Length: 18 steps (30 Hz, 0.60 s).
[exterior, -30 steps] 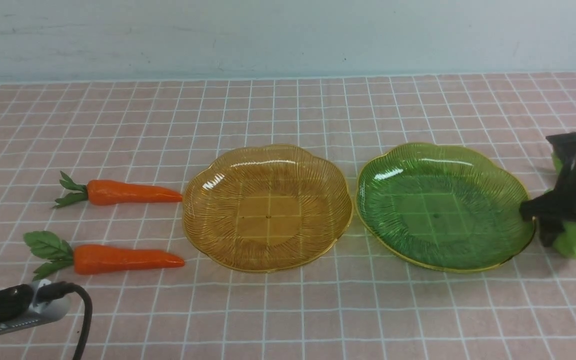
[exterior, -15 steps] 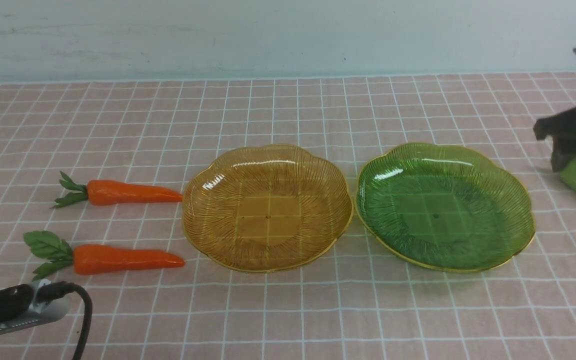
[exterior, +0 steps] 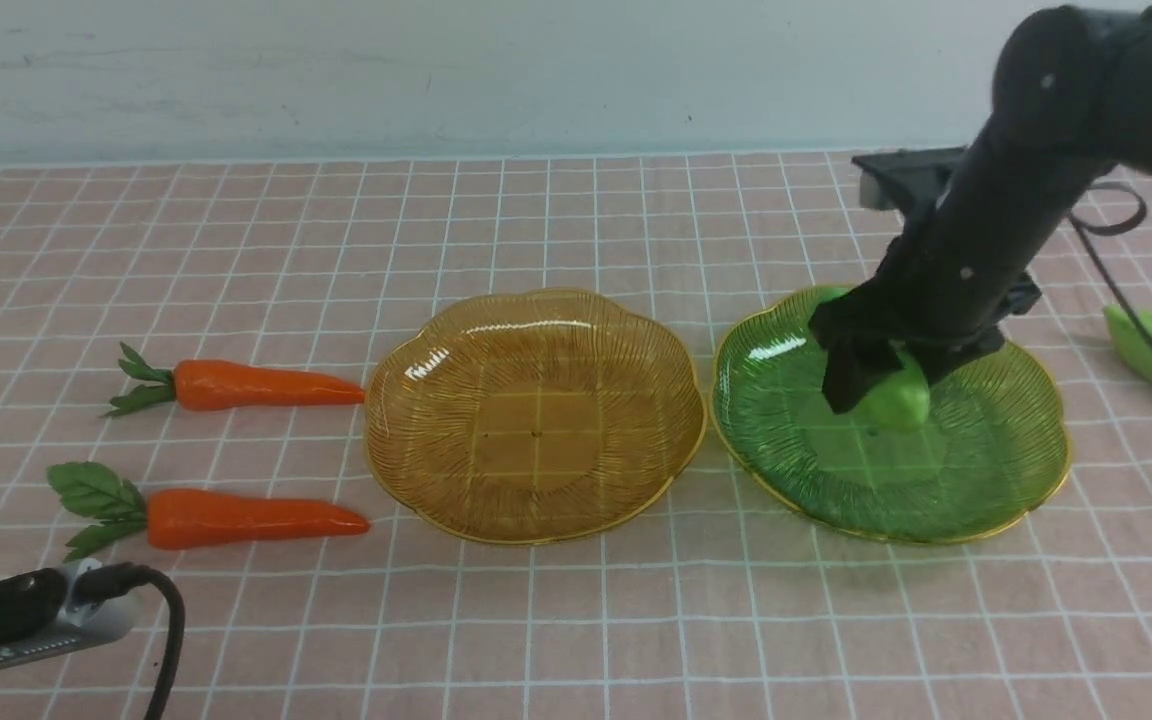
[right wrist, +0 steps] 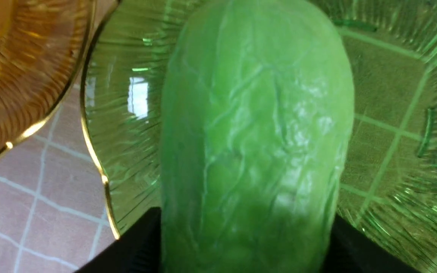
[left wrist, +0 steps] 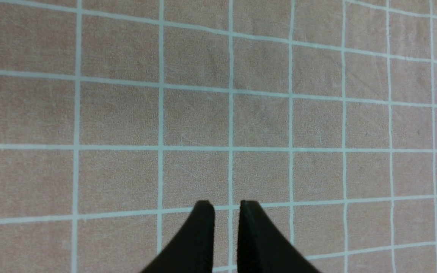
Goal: Put different types of vegetables on the plate.
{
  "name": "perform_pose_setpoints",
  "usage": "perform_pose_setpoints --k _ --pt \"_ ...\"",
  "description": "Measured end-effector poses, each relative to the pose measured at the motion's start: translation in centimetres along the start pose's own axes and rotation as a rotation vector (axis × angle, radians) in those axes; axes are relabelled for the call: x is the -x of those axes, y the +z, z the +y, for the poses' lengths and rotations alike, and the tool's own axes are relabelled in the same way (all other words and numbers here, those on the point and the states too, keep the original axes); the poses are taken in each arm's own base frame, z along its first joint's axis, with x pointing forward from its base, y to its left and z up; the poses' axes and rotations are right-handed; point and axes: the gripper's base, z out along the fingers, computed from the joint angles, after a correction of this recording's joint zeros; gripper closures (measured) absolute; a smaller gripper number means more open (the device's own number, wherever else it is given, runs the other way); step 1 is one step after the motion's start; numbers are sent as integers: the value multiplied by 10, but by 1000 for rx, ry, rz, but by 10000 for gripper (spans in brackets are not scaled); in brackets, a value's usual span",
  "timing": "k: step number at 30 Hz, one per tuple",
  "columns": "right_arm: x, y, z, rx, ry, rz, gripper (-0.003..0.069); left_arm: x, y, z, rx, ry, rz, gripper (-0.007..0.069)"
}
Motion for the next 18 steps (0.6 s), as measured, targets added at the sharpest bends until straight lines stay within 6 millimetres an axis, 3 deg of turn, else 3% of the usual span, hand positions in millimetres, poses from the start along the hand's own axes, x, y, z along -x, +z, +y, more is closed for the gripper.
perform_pose_setpoints --k 3,6,13,18 --pt "3 11 -4 -113 -35 5 43 0 0 0 0 0 -1 540" --pt "8 6 -38 -286 3 -68 -25 0 0 0 0 0 -1 540" --pt "-15 -12 -163 -500 243 -94 -2 0 0 0 0 0 -1 540" --pt "-28 11 -206 -506 317 -81 46 0 0 0 0 0 -1 540"
